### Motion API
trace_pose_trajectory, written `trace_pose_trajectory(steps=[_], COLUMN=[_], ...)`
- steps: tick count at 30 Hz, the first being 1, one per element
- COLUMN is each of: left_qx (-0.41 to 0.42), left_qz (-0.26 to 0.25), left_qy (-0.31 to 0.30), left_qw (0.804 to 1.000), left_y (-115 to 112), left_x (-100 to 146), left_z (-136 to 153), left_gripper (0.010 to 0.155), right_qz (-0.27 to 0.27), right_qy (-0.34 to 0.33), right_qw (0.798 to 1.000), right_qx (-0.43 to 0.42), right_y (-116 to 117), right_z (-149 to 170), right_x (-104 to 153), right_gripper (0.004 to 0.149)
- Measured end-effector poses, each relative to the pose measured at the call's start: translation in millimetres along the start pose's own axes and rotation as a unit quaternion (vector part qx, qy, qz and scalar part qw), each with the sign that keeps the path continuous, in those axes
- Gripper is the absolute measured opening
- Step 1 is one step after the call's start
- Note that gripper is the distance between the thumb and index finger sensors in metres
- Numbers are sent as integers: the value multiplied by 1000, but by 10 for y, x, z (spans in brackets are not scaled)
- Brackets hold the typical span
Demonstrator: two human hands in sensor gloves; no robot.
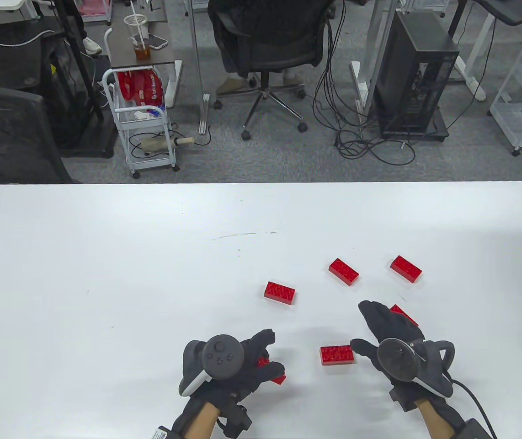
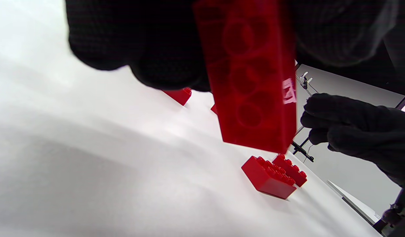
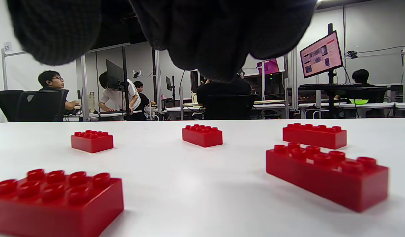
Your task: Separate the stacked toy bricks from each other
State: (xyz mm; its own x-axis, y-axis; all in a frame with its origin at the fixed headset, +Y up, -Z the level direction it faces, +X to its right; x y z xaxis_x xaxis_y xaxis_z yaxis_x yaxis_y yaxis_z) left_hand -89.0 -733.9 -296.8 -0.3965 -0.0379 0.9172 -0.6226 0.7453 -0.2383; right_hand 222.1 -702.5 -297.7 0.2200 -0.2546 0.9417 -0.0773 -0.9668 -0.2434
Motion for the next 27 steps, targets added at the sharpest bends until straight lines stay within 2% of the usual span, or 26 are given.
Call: trace_pose_trajectory(steps=[11,17,27], left_qx=[-10,-22,-116], left_qz=[9,-3,-20], left_qy=[6,4,-10], left_qw=[1000,1000,993], left_y=[-52,-73,-195], left_x=[-23,-51,-168], left_z=[22,4,-182], left_gripper=[83,81,76], right_qz=[-12,-3,-14], right_qy=[-3,-2,-19], right_qw=[1000,1000,1000], right_qx=[-15,-29,-20], right_y=[107,109,177], right_z=[102,128,51], right_x=[44,37,43], right_gripper=[80,79,79])
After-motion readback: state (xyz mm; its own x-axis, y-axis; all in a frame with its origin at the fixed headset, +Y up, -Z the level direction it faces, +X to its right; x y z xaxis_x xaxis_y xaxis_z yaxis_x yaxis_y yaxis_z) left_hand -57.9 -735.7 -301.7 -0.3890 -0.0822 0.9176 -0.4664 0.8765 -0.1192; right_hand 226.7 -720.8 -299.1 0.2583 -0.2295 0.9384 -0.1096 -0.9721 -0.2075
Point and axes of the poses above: the tracker on the back of each hand, its own z axis roughly to the little-finger side, its own x axis roughly from the fingertips to the wrist, y = z × x, the point moved 3 cm from there along -x, roughly from the wrist to the fingertips, and after that the axes turned 4 degrees about x, right-handed, at the moved point
